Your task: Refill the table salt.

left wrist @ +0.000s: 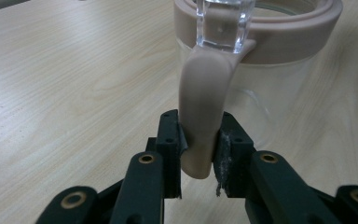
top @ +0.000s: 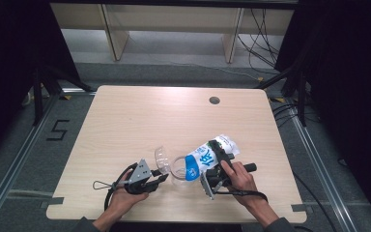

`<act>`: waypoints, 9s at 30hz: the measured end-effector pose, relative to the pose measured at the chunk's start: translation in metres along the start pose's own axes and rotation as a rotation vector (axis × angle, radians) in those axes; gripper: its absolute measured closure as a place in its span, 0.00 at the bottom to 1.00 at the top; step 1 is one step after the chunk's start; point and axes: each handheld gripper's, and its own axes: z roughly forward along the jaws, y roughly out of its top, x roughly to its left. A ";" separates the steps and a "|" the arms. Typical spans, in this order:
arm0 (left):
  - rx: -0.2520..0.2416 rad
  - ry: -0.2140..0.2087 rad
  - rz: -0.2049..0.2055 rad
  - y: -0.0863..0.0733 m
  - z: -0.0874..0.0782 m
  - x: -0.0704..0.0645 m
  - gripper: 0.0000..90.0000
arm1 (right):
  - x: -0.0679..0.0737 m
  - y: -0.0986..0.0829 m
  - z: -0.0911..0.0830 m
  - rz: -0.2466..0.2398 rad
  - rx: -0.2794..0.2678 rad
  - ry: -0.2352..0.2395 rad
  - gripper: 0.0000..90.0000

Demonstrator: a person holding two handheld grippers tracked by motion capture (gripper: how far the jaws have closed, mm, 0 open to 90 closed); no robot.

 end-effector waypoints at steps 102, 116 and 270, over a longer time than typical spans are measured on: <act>0.010 -0.005 0.001 -0.001 0.000 0.002 0.81 | -0.001 0.001 0.001 -0.056 0.009 -0.048 0.57; 0.000 -0.009 -0.007 -0.001 0.000 0.001 0.81 | -0.005 0.003 0.002 -0.120 -0.016 -0.059 0.57; 0.000 -0.009 -0.007 -0.001 0.000 0.001 0.81 | -0.010 0.001 0.001 -0.162 -0.045 -0.115 0.63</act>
